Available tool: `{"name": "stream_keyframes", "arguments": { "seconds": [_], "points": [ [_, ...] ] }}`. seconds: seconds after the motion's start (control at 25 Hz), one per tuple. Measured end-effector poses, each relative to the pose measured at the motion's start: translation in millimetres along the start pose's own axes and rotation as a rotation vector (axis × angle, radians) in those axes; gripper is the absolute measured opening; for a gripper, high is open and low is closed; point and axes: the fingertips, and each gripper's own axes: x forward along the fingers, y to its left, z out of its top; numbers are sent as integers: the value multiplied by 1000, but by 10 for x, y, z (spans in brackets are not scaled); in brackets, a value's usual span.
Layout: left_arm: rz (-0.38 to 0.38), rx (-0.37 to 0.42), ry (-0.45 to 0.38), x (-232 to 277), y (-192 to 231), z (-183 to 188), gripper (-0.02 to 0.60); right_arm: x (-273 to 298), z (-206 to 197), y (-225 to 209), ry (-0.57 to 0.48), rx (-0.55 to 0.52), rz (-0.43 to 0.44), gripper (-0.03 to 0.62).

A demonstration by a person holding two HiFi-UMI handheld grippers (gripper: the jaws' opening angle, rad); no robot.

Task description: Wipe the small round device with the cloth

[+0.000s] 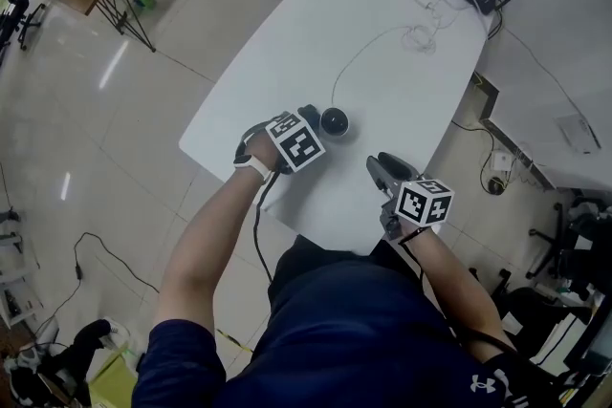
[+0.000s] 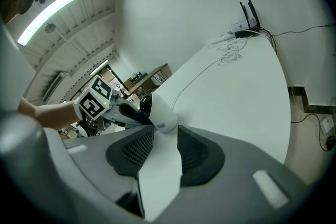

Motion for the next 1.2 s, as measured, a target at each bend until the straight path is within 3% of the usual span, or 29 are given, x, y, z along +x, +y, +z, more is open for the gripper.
{"name": "stream_keyframes", "arguments": {
  "seconds": [0.24, 0.44, 0.6, 0.68, 0.8, 0.92, 1.04, 1.12, 1.2],
  "points": [
    [-234, -560, -106, 11, -560, 75, 71, 43, -6, -100, -10, 75, 5, 135],
    [-358, -946, -318, -45, -663, 415, 71, -27, -23, -224, -31, 105, -22, 129],
    [-409, -1313, -523, -53, -565, 632, 74, -140, -47, -332, -51, 131, -47, 127],
    [-422, -1448, -595, -27, -539, 709, 74, -205, -62, -394, -60, 143, -59, 126],
    [-427, -1491, -621, 39, -584, 824, 74, -305, -87, -511, -70, 159, -76, 125],
    [-537, -1434, -611, 58, -782, 1038, 74, -396, -119, -649, -77, 179, -98, 122],
    [-649, -1256, -557, -10, -1059, 1155, 74, -425, -132, -740, -82, 199, -120, 118],
    [-618, -1106, -500, -72, -1141, 998, 74, -399, -119, -737, -84, 199, -120, 117],
    [-569, -1008, -460, -167, -1086, 706, 74, -356, -90, -684, -83, 185, -109, 117]
  ]
}}
